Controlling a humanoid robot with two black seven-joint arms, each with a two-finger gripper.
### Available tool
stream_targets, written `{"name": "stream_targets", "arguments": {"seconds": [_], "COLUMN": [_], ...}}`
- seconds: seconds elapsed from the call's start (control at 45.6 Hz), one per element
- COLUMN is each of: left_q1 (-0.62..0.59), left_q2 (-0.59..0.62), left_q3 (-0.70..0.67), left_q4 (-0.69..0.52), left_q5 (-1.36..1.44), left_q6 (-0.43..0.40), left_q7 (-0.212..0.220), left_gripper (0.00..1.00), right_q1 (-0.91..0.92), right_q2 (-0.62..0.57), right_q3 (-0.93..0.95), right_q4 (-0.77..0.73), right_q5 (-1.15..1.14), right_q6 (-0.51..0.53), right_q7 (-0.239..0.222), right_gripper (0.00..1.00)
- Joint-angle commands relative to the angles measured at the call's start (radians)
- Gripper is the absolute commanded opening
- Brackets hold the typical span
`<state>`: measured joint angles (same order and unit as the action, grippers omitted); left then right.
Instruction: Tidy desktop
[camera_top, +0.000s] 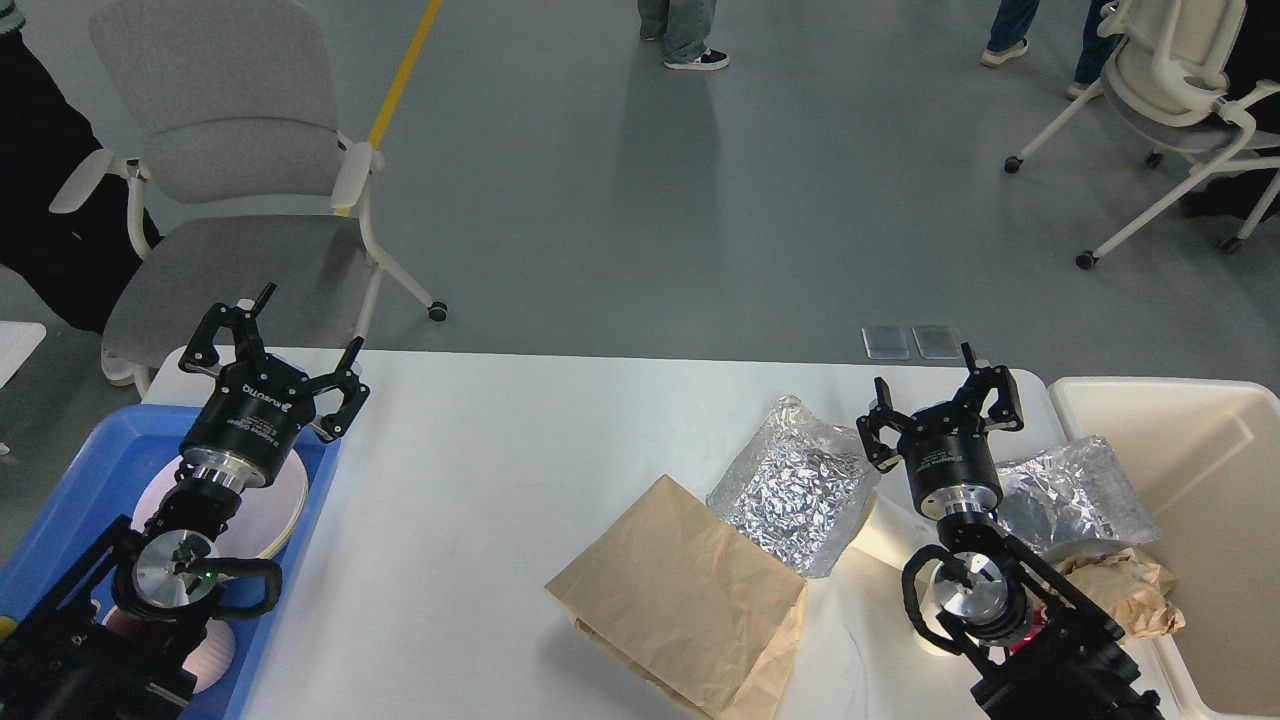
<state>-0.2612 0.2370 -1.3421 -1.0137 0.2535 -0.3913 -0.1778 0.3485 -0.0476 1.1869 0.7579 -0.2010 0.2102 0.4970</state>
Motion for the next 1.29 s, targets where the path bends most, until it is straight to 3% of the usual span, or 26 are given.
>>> {"name": "stream_targets", "arguments": {"seconds": [0.0,0.438,1.271], "left_q1": [0.040,0.076,0.079], "left_q2": [-0.084,-0.065,-0.084], "left_q3": [-0.166,-0.236,-0.216], "left_q4": [-0.025,0.037,0.041], "left_q5": [0.110,0.050,-0.026], "left_q6": [0.002,-0.008,-0.017], "left_q7": [0.001,0.000,-0.003], "left_gripper": [0.96,0.96,0.96], "right_q1": [0.000,0.000,0.001], "right_q2": [0.000,0.000,0.000], "right_q3": [0.000,0.000,-0.001], "right_q4": [0.000,0.000,-0.002], "right_q5": [0.000,0.000,0.000], "right_q6": [0.000,0.000,0.000], "right_q7": [0.000,0.000,0.000], "right_gripper": [1.00,1.00,1.00]}}
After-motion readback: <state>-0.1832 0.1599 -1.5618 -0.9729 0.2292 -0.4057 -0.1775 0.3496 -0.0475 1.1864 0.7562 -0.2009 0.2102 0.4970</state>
